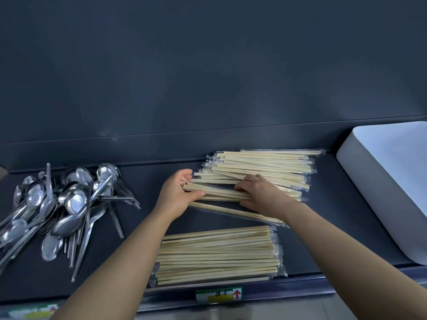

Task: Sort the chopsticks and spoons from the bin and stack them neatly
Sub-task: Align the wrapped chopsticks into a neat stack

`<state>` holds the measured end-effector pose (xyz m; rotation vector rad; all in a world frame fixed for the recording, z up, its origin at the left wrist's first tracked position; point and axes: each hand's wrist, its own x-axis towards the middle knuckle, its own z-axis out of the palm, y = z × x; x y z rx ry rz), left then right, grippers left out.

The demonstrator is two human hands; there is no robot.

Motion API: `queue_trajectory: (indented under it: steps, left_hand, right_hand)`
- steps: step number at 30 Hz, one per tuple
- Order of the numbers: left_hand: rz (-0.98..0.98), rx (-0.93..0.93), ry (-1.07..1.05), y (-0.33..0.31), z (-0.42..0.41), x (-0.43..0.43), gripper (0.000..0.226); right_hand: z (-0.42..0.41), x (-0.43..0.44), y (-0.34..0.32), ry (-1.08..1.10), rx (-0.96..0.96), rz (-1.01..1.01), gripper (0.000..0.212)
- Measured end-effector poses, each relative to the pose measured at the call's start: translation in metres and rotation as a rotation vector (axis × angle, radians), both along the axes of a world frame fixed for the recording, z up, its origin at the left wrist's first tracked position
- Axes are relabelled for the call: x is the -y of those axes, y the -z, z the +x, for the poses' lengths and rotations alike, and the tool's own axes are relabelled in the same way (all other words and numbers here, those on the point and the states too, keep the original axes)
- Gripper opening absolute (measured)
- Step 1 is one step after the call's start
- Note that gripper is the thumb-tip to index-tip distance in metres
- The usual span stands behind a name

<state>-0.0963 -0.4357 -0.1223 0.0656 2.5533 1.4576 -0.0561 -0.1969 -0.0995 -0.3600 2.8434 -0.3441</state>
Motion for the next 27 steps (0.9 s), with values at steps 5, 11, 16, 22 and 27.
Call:
queue_trajectory:
  steps: [5, 11, 16, 22, 27]
  left_hand:
    - [-0.127, -0.015, 0.102, -0.004, 0.007, 0.013, 0.068]
    - [-0.387, -0.036, 0.310, -0.002, 0.008, 0.017, 0.054]
    - [-0.421, -0.083, 0.301, 0.000, 0.010, 0.016, 0.033]
    - [-0.259, -0.020, 0.226, -0.017, 0.012, 0.020, 0.017]
    - [-0.100, 0.000, 0.140, -0.021, 0.017, 0.025, 0.019]
  right_hand:
    - [0.003, 0.002, -0.001, 0.063, 0.044, 0.018, 0.042]
    - [0.009, 0.014, -0.007, 0.024, 0.137, -0.060, 0.038]
    - [0.016, 0.012, -0.007, 0.042, 0.134, 0.001, 0.034]
    - [0.016, 0.020, -0.003, 0.008, 0.104, 0.122, 0.028]
    - [0.017, 0.028, -0.003, -0.046, 0.098, 0.154, 0.032]
